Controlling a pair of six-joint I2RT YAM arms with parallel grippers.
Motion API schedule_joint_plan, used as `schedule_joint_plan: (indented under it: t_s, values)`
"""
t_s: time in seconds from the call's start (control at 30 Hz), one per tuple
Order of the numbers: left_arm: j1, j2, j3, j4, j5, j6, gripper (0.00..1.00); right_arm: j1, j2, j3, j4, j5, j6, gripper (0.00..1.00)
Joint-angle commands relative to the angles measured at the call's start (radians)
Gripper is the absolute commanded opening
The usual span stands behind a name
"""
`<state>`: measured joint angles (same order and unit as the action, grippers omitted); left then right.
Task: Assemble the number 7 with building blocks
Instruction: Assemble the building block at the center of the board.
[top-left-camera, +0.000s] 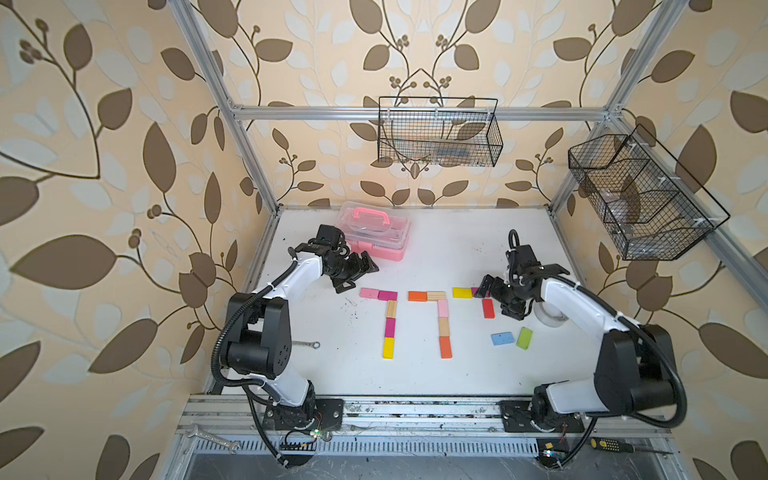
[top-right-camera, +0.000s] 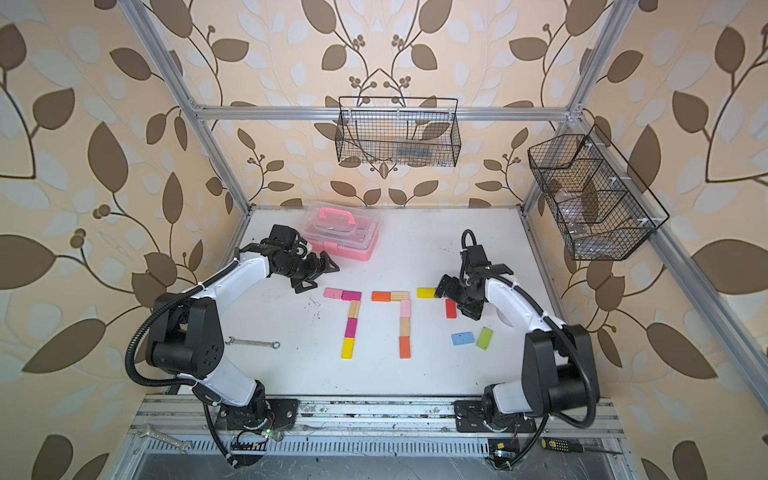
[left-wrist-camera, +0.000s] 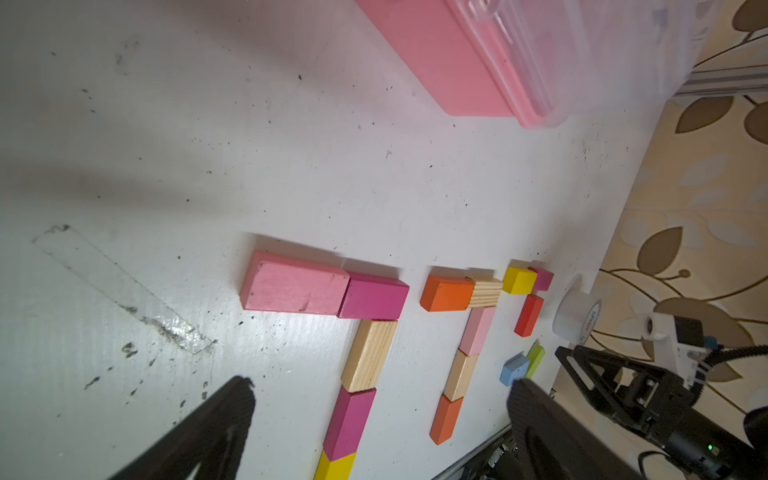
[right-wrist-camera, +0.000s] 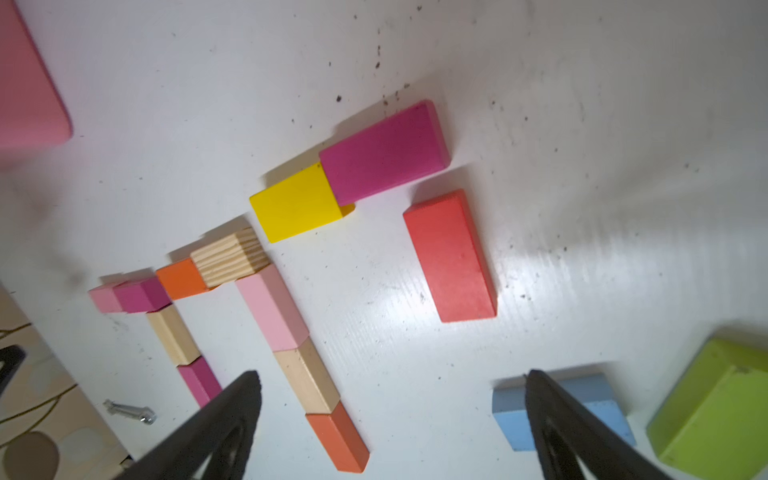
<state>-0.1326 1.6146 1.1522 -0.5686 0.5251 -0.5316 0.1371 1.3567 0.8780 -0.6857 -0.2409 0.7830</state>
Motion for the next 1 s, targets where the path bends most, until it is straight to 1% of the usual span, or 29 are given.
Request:
schedule_joint_plan:
  t_s: [0.0, 0.17, 0.23, 0.3, 0.43, 0.53, 0.63, 0.8, 0.9, 0.97]
  values:
    - [-0.012, -0.037, 0.005, 0.034, 0.025, -0.014, 0.98, 0.021, -0.099, -0.095, 0.139, -0.049, 0.295, 1.0]
    - [-0.023, -0.026, 0.0, 0.084, 0.062, -0.034, 0.99, 0.094, -0.207, -0.187, 0.263, -0.007, 0.454, 1.0]
    - [-0.05, -0.008, 0.018, 0.095, 0.096, -0.025, 0.99, 0.108, -0.231, -0.235, 0.309, 0.005, 0.503, 1.0]
    - [-0.098, 0.01, 0.055, 0.071, 0.094, 0.015, 0.99, 0.114, -0.241, -0.277, 0.33, 0.01, 0.53, 1.0]
    - [-0.207, 0.051, 0.151, -0.001, 0.034, 0.095, 0.99, 0.103, -0.27, -0.331, 0.336, 0.026, 0.533, 1.0]
    - [-0.263, 0.055, 0.159, 0.014, -0.005, 0.117, 0.99, 0.072, -0.295, -0.38, 0.345, 0.016, 0.535, 1.0]
    - [-0.303, 0.034, 0.134, 0.073, -0.014, 0.157, 0.99, 0.038, -0.316, -0.42, 0.356, 0.002, 0.533, 1.0]
    - [-0.362, -0.012, 0.084, 0.168, -0.035, 0.274, 0.99, 0.003, -0.334, -0.456, 0.36, -0.017, 0.521, 1.0]
    - [-0.395, -0.045, 0.032, 0.273, -0.016, 0.318, 0.99, -0.001, -0.322, -0.466, 0.372, -0.028, 0.52, 1.0]
    - [-0.415, -0.072, -0.013, 0.343, -0.033, 0.341, 0.99, -0.001, -0.314, -0.468, 0.381, -0.029, 0.52, 1.0]
